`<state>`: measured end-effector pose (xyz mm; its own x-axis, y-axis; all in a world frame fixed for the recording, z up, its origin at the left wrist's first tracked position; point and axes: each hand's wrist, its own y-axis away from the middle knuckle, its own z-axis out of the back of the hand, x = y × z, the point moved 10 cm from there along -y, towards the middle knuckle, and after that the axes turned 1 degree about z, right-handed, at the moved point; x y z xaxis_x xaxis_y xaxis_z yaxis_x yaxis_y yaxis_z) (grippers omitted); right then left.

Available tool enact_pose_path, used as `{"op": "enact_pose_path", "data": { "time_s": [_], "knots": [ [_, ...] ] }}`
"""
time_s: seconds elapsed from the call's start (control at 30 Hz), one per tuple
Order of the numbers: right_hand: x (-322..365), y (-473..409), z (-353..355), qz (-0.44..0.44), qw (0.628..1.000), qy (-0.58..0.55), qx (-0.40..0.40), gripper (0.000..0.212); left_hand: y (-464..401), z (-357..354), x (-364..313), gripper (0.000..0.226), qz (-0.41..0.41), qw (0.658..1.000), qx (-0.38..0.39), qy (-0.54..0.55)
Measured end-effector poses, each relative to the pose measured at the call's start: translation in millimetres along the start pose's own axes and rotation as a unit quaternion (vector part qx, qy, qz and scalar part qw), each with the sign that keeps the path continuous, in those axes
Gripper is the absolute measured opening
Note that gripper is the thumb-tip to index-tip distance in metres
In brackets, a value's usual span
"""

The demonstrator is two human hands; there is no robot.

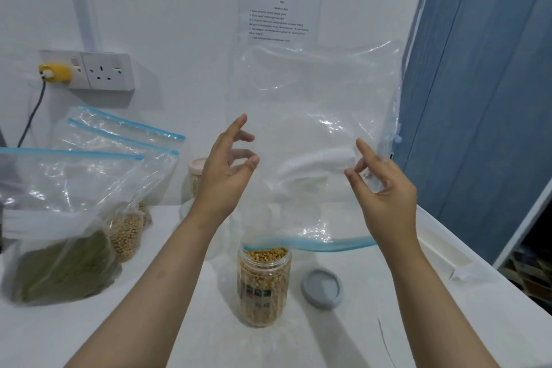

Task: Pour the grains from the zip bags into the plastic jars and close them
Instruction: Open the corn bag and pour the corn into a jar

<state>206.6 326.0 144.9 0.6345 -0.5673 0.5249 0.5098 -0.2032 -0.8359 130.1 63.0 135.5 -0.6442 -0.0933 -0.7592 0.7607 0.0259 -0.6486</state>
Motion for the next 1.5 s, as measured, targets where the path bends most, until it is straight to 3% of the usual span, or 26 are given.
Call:
{"op": "enact_pose_path", "data": {
  "time_s": [0.33,0.73,1.1,1.3,1.5],
  "knots": [
    [2,-3,-11,0.007,1.0,0.008,0.0,0.047,4,3,4,0.065,0.004,1.0,0.014,-0.001],
    [12,4,-2,0.052,0.998,0.006,-0.038,0.047,79,-15,78,0.084,0.123,0.961,0.236,-0.077],
    [12,4,-5,0.044,0.998,0.004,-0.038,0.046,66,-15,66,0.09,0.065,0.972,0.191,-0.122],
    [7,4,-6,0.032,0.999,0.006,-0.027,0.047,60,-11,59,0.075,0.098,0.982,0.16,-0.024],
    [11,4,-9,0.034,0.999,0.01,-0.025,0.047,56,-14,53,0.07,0.101,0.982,0.161,-0.014]
  ]
}}
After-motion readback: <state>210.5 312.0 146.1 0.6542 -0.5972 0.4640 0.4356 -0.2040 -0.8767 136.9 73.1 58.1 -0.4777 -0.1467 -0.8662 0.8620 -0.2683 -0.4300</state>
